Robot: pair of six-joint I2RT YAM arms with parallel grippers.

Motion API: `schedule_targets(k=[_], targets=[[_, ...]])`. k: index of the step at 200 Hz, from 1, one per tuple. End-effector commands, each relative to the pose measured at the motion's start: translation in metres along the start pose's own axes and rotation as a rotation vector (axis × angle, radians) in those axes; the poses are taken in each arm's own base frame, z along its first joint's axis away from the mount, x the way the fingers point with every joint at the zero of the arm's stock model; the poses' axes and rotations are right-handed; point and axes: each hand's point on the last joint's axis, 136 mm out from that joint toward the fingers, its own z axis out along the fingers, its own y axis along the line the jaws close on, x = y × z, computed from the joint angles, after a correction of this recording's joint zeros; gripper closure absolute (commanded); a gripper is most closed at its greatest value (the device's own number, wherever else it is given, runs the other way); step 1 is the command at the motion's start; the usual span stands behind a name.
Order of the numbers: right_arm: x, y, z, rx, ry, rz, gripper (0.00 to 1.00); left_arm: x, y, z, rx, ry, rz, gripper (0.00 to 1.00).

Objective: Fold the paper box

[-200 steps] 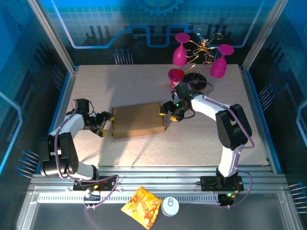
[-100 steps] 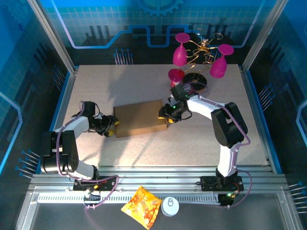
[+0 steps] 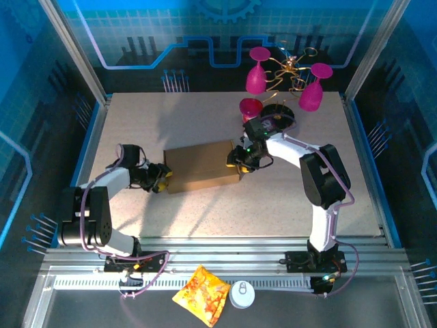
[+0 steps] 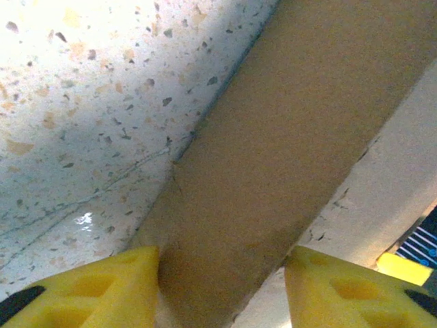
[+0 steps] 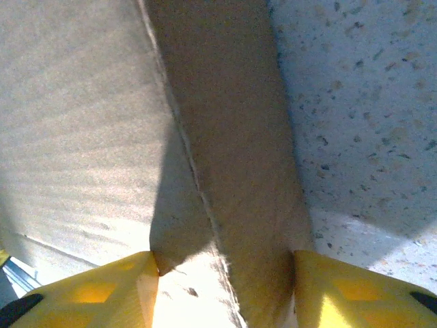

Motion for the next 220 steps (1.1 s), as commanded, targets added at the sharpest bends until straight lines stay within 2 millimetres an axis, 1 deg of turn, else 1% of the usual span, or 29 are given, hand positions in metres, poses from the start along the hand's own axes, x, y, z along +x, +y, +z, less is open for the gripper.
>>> schedule_targets(k=[1, 23, 37, 52, 53, 56, 59, 76, 89, 92, 93, 95, 98, 121, 129, 137, 142, 149, 159, 164, 170, 174, 178, 179, 181, 190, 197, 212, 220], targets=[[0.003, 0.007, -0.009, -0.002, 0.012, -0.010, 0.42, 0.019, -0.021, -0.007, 0.046, 0.061, 0.027, 0.42], [-0.004, -0.001, -0.032, 0.048, -0.062, -0.003, 0.34, 0.015, -0.032, -0.023, 0.042, 0.018, 0.039, 0.27], [-0.009, -0.003, -0.054, 0.069, -0.128, -0.008, 0.29, 0.014, -0.040, -0.034, 0.040, -0.011, 0.048, 0.21], [-0.012, -0.002, -0.079, 0.082, -0.193, -0.016, 0.27, 0.012, -0.045, -0.048, 0.030, -0.053, 0.058, 0.16], [-0.013, -0.003, -0.081, 0.084, -0.198, -0.016, 0.27, 0.012, -0.045, -0.048, 0.030, -0.055, 0.058, 0.15], [-0.014, -0.004, -0.086, 0.090, -0.210, -0.015, 0.26, 0.012, -0.046, -0.051, 0.030, -0.064, 0.060, 0.04], [-0.014, -0.004, -0.091, 0.098, -0.219, -0.016, 0.26, 0.012, -0.048, -0.054, 0.029, -0.073, 0.062, 0.01], [-0.015, -0.012, -0.118, 0.144, -0.279, -0.024, 0.23, 0.009, -0.052, -0.069, 0.028, -0.133, 0.062, 0.01], [-0.014, -0.019, -0.138, 0.181, -0.330, -0.036, 0.20, 0.005, -0.048, -0.084, 0.002, -0.206, 0.047, 0.01], [-0.013, -0.021, -0.143, 0.191, -0.344, -0.036, 0.18, 0.004, -0.047, -0.087, -0.007, -0.226, 0.048, 0.01], [-0.013, -0.022, -0.145, 0.195, -0.350, -0.036, 0.14, 0.004, -0.046, -0.088, -0.011, -0.233, 0.047, 0.01], [-0.013, -0.024, -0.147, 0.204, -0.358, -0.037, 0.04, 0.004, -0.046, -0.091, -0.011, -0.241, 0.048, 0.01], [-0.013, -0.025, -0.154, 0.209, -0.381, -0.041, 0.00, 0.001, -0.044, -0.096, -0.021, -0.273, 0.049, 0.01], [-0.008, -0.049, -0.204, 0.296, -0.590, -0.049, 0.00, -0.008, -0.047, -0.133, 0.016, -0.482, 0.107, 0.01], [-0.006, -0.054, -0.223, 0.311, -0.673, -0.065, 0.00, -0.012, -0.046, -0.147, 0.011, -0.555, 0.132, 0.01], [-0.003, -0.064, -0.236, 0.346, -0.738, -0.073, 0.00, -0.017, -0.040, -0.159, -0.021, -0.623, 0.144, 0.01], [-0.001, -0.071, -0.243, 0.379, -0.777, -0.069, 0.00, -0.021, -0.032, -0.167, -0.063, -0.673, 0.133, 0.01], [0.002, -0.087, -0.249, 0.445, -0.820, -0.044, 0.00, -0.029, -0.016, -0.179, -0.145, -0.758, 0.094, 0.01], [0.006, -0.113, -0.256, 0.562, -0.883, 0.009, 0.00, -0.038, 0.015, -0.200, -0.295, -0.886, 0.021, 0.01], [0.008, -0.125, -0.260, 0.624, -0.910, 0.025, 0.00, -0.041, 0.025, -0.208, -0.339, -0.941, -0.002, 0.01], [0.009, -0.136, -0.260, 0.677, -0.931, 0.015, 0.00, -0.046, 0.029, -0.216, -0.363, -1.005, 0.026, 0.01], [0.008, -0.139, -0.260, 0.700, -0.944, -0.016, 0.00, -0.050, 0.030, -0.218, -0.369, -1.039, 0.052, 0.01], [0.010, -0.147, -0.254, 0.729, -0.941, -0.046, 0.00, -0.052, 0.034, -0.221, -0.384, -1.070, 0.078, 0.01], [0.009, -0.147, -0.253, 0.732, -0.947, -0.057, 0.00, -0.054, 0.030, -0.221, -0.368, -1.082, 0.091, 0.01], [0.007, -0.147, -0.253, 0.738, -0.960, -0.080, 0.00, -0.054, 0.031, -0.223, -0.376, -1.094, 0.109, 0.01], [0.001, -0.149, -0.245, 0.767, -1.000, -0.219, 0.00, -0.060, 0.030, -0.223, -0.363, -1.158, 0.197, 0.01], [-0.002, -0.149, -0.244, 0.772, -1.066, -0.277, 0.00, -0.065, 0.032, -0.219, -0.351, -1.204, 0.246, 0.01], [-0.006, -0.151, -0.237, 0.788, -1.191, -0.411, 0.00, -0.073, 0.040, -0.201, -0.316, -1.259, 0.322, 0.01], [-0.008, -0.154, -0.229, 0.803, -1.207, -0.472, 0.00, -0.076, 0.039, -0.188, -0.298, -1.251, 0.398, 0.01]])
